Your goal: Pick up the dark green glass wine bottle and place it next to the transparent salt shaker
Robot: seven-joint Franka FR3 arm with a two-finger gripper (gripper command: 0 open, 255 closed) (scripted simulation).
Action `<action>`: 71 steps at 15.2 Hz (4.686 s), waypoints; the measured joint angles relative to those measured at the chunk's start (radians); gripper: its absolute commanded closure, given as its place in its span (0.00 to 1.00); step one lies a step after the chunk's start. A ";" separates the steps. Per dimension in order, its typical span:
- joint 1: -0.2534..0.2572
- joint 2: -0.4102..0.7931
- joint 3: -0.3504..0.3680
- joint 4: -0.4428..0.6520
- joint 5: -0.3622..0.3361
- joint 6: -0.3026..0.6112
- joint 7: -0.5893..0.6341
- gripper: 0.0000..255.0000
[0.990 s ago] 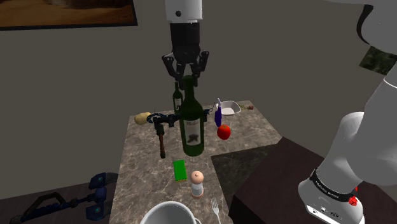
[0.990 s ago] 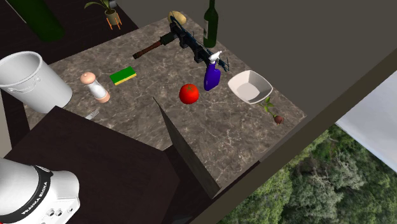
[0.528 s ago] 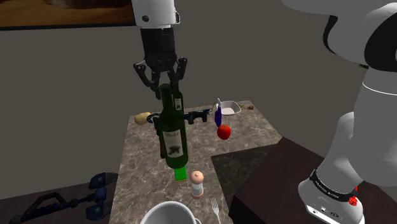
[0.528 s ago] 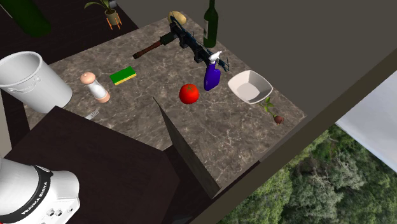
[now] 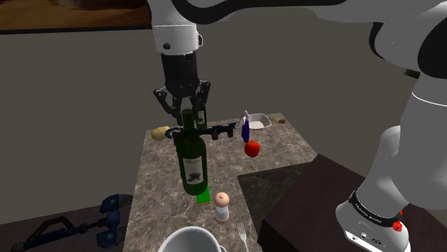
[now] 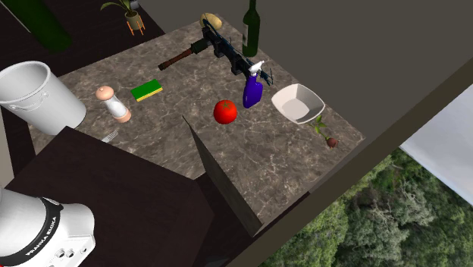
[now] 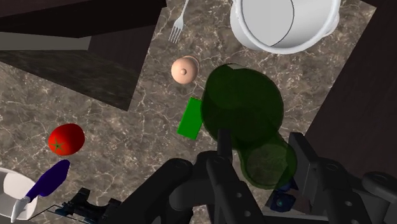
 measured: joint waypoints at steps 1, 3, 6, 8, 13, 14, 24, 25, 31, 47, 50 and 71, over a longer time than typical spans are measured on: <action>0.000 -0.002 0.000 -0.016 0.001 0.014 -0.001 1.00; -0.002 -0.011 -0.001 -0.051 0.003 0.040 -0.005 1.00; -0.004 -0.016 -0.002 -0.099 0.005 0.083 -0.010 1.00; -0.003 -0.019 -0.001 -0.131 0.006 0.112 -0.010 1.00; -0.006 -0.018 -0.003 -0.197 0.006 0.179 -0.018 1.00; -0.006 -0.016 -0.003 -0.206 0.006 0.189 -0.019 1.00; -0.007 -0.010 -0.004 -0.336 0.006 0.325 -0.030 1.00; -0.007 -0.007 -0.005 -0.343 0.006 0.335 -0.031 1.00; -0.004 0.015 -0.005 -0.397 0.001 0.411 -0.032 1.00; 0.003 0.105 -0.012 -0.504 -0.020 0.603 -0.034 1.00; 0.006 0.130 -0.014 -0.511 -0.026 0.635 -0.032 1.00; 0.020 0.247 -0.030 -0.550 -0.055 0.790 -0.026 0.00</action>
